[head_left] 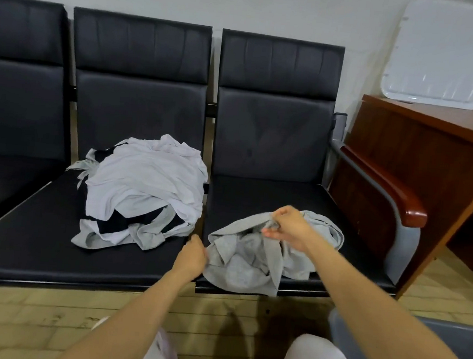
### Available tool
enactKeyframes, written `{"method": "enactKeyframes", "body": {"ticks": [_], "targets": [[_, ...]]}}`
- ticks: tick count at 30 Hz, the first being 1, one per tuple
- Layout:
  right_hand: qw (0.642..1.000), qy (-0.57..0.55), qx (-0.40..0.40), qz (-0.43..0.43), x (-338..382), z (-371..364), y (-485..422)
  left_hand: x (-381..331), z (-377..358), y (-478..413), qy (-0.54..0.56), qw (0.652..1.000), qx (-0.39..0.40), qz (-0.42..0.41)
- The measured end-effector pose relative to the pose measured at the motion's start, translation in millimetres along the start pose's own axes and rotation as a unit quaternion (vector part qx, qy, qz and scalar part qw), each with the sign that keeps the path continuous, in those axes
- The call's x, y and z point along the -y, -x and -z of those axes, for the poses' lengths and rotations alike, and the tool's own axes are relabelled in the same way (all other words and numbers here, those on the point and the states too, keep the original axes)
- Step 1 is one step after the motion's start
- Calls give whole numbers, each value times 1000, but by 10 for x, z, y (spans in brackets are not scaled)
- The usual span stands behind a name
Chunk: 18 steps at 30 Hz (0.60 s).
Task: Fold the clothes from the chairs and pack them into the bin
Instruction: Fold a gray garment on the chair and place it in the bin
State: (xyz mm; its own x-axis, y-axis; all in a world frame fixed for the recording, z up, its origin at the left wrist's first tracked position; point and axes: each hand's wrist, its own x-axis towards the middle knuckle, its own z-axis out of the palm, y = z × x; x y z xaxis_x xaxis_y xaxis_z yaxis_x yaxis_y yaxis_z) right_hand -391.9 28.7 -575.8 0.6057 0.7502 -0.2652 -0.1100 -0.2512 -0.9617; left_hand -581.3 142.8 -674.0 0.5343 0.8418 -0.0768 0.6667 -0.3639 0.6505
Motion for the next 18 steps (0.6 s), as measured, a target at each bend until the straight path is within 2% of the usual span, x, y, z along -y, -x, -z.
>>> {"method": "enactKeyframes", "body": {"ticks": [1, 3, 5, 6, 7, 9, 10, 12, 13, 14, 16, 18], "targets": [[1000, 3, 3, 10, 91, 87, 52, -56, -21, 33, 49, 999, -12, -5], [998, 35, 11, 53, 224, 224, 152, -189, -70, 97, 93, 995, 40, -7], [994, 69, 19, 86, 319, 327, 257, -237, -182, 104, -43, 994, 94, -20], [991, 92, 18, 99, 354, 376, 303, -232, -227, 89, -105, 990, 88, -29], [986, 124, 13, 111, 377, 428, 343, -238, -242, 72, -131, 989, 66, -32], [961, 243, -18, 130, 408, 555, 399, -287, -191, 66, -92, 996, 14, -5], [924, 354, -47, 134, 422, 627, 426, -309, -144, 51, -52, 999, -7, 13], [808, 566, -97, 132, 406, 772, 444, -336, 7, -24, 34, 997, -45, 47], [765, 621, -115, 123, 389, 847, 449, -340, 98, -100, 81, 993, -60, 60], [742, 648, -130, 108, 376, 926, 441, -346, 202, -189, 129, 987, -71, 67], [747, 641, -152, 90, 433, 1059, 471, -515, 507, -202, 266, 959, -67, 74], [815, 556, -138, 90, 560, 1155, 505, -825, 840, -84, 424, 901, -29, 90]]}}
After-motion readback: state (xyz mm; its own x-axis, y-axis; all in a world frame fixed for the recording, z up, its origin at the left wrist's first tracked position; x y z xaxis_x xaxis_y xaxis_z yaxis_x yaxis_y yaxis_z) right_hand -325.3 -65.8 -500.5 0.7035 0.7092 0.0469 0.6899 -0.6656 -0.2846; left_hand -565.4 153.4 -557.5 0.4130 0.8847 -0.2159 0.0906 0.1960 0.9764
